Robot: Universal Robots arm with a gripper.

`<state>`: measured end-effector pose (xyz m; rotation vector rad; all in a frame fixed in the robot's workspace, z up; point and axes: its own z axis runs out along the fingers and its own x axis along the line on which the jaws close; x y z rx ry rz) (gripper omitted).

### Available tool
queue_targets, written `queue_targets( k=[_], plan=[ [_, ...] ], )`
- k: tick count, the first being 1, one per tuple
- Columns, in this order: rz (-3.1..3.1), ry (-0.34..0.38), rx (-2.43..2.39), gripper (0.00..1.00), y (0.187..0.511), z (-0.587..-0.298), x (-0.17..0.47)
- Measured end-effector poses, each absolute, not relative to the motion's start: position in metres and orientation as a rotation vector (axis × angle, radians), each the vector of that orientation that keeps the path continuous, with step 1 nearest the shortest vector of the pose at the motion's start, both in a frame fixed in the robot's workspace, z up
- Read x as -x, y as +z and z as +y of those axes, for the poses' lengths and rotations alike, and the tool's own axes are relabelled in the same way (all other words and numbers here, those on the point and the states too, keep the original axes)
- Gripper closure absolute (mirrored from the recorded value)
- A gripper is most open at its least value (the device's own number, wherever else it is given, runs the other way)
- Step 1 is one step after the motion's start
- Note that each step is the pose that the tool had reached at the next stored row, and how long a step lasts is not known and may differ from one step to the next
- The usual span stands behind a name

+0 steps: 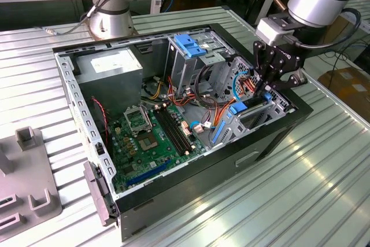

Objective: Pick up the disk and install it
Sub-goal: 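Insert the first disk wire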

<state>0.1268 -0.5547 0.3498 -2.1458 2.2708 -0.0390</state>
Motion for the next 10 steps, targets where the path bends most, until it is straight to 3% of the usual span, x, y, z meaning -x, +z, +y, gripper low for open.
queue_targets(
  k=[10],
  plan=[
    [2.271, -0.039, 2.146, 0.84, 0.3471, -0.5569, -0.1268]
  ],
)
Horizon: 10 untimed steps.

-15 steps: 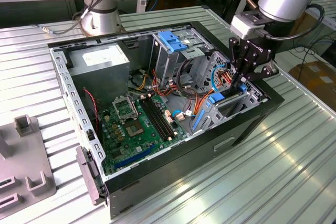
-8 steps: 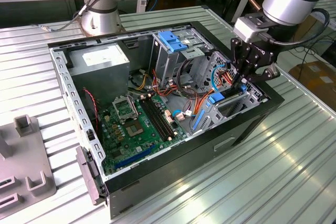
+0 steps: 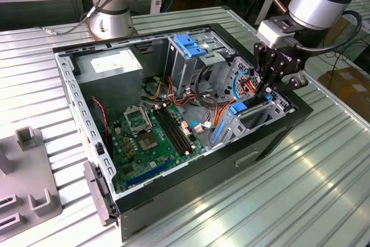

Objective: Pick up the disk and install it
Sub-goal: 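Insert the first disk wire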

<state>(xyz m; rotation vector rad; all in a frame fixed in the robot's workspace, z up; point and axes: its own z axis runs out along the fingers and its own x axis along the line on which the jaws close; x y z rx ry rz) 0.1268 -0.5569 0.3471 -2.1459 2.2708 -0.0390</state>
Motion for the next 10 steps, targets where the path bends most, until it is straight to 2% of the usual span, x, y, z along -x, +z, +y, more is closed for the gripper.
queue_targets(
  k=[10],
  plan=[
    [2.271, -0.038, 2.146, 0.84, 0.3446, -0.5569, -0.1268]
  ],
)
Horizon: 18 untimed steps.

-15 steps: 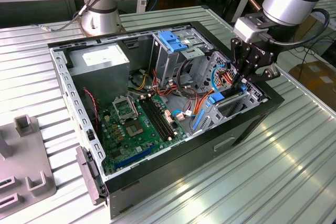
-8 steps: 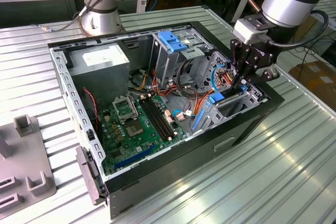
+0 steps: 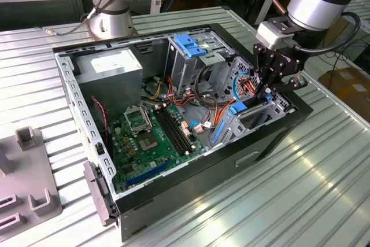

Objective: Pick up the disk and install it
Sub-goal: 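Insert the first disk wire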

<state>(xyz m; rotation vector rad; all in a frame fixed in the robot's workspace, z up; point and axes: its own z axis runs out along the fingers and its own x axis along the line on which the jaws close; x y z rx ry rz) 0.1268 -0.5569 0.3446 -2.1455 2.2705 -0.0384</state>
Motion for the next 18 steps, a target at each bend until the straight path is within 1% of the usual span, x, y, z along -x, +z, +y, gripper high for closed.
queue_targets(
  k=[6, 11, 18],
  plan=[
    [2.271, -0.039, 2.145, 0.84, 0.3487, -0.5569, -0.1269],
    [2.262, -0.006, 2.128, 0.84, 0.349, -0.5593, -0.1274],
    [2.261, -0.003, 2.126, 0.84, 0.3478, -0.5624, -0.1274]
  ],
)
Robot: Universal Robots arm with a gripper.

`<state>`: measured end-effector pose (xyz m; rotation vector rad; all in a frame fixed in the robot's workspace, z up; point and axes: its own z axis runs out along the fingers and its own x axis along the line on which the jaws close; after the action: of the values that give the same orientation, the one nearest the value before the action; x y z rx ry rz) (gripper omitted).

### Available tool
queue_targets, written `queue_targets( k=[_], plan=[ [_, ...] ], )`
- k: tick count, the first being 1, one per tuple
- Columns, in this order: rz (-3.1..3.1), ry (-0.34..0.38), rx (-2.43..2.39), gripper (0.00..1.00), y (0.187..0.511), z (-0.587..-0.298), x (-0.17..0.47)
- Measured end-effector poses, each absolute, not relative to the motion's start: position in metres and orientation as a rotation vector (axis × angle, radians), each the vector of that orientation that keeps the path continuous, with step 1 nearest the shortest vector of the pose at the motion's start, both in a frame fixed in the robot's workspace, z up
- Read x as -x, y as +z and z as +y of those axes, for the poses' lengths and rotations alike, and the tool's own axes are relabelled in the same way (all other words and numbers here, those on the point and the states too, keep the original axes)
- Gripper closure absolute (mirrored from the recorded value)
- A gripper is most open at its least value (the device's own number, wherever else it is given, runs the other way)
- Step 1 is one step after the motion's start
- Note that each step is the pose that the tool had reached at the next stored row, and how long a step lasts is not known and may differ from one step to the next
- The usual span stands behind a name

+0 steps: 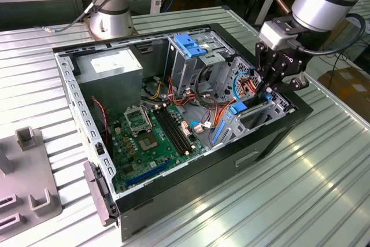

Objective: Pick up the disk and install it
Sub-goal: 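Insert the first disk wire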

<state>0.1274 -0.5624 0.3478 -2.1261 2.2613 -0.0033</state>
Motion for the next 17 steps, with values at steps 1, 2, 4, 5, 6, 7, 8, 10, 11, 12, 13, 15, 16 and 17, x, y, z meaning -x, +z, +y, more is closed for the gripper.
queue_targets(
  k=[1, 2, 4, 5, 6, 7, 8, 10, 11, 12, 13, 15, 16, 17],
  plan=[
    [2.261, -0.003, 2.126, 0.84, 0.3475, -0.5624, -0.1274],
    [2.261, -0.004, 2.126, 0.84, 0.347, -0.5625, -0.1274],
    [2.261, -0.003, 2.126, 0.84, 0.3463, -0.5626, -0.1274],
    [2.261, -0.003, 2.126, 0.84, 0.3462, -0.5626, -0.1274],
    [2.261, -0.003, 2.126, 0.84, 0.3462, -0.5626, -0.1274],
    [2.261, -0.003, 2.126, 0.84, 0.3462, -0.5626, -0.1274],
    [2.261, -0.003, 2.126, 0.84, 0.3462, -0.5626, -0.1274],
    [2.261, -0.003, 2.126, 0.84, 0.3462, -0.5626, -0.1274],
    [2.261, -0.003, 2.126, 0.84, 0.3458, -0.5626, -0.1274],
    [2.261, -0.003, 2.126, 0.84, 0.3453, -0.5626, -0.1274],
    [2.261, -0.003, 2.126, 0.84, 0.3448, -0.5626, -0.1274],
    [2.261, -0.002, 2.126, 0.84, 0.3442, -0.5627, -0.1274],
    [2.26, -0.001, 2.125, 0.84, 0.344, -0.5626, -0.1274],
    [2.26, 0.0, 2.125, 0.84, 0.3442, -0.5626, -0.1274]
  ],
)
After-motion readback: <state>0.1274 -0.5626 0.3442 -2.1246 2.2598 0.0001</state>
